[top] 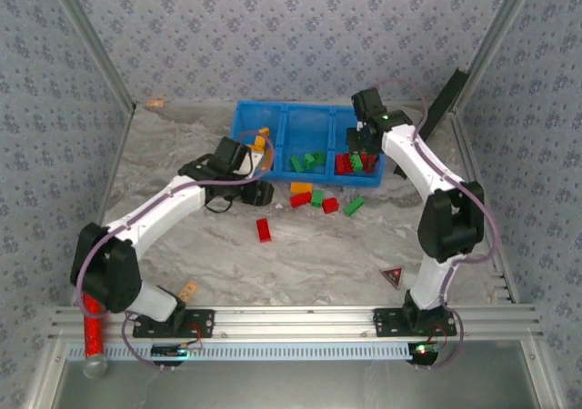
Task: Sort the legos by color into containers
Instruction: Place the lego in the container.
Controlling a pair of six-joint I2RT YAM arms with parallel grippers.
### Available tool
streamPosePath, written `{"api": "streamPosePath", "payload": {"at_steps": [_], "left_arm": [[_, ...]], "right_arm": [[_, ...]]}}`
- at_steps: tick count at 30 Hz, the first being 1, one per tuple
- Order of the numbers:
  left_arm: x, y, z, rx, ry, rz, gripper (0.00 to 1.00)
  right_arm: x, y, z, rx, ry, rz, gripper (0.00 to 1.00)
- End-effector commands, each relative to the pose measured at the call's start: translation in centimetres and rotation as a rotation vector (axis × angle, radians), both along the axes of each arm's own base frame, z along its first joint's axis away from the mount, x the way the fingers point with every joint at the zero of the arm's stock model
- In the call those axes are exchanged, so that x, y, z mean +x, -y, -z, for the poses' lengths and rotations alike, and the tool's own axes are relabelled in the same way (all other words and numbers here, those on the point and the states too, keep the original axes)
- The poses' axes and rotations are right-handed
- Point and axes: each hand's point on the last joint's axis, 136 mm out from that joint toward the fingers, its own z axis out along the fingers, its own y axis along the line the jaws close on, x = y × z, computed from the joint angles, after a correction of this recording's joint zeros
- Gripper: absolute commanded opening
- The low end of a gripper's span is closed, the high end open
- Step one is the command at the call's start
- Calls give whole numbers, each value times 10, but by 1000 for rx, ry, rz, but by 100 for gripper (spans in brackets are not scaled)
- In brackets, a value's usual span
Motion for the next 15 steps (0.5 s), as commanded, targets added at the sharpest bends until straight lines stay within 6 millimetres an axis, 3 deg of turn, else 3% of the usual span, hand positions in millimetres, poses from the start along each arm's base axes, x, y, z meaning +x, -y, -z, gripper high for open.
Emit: {"api": "streamPosePath", "payload": {"at_steps": [1,8,15], "left_arm": [[2,17,9,-12,-28,-34,66],[22,47,16,56,-3,-83,69],[43,77,36,90,-13,-58,70]], "right_arm": [[28,0,6,9,33,-21,26],[50,5,41,18,-9,-15,28],[54,9,57,27,-33,-22,35]]}}
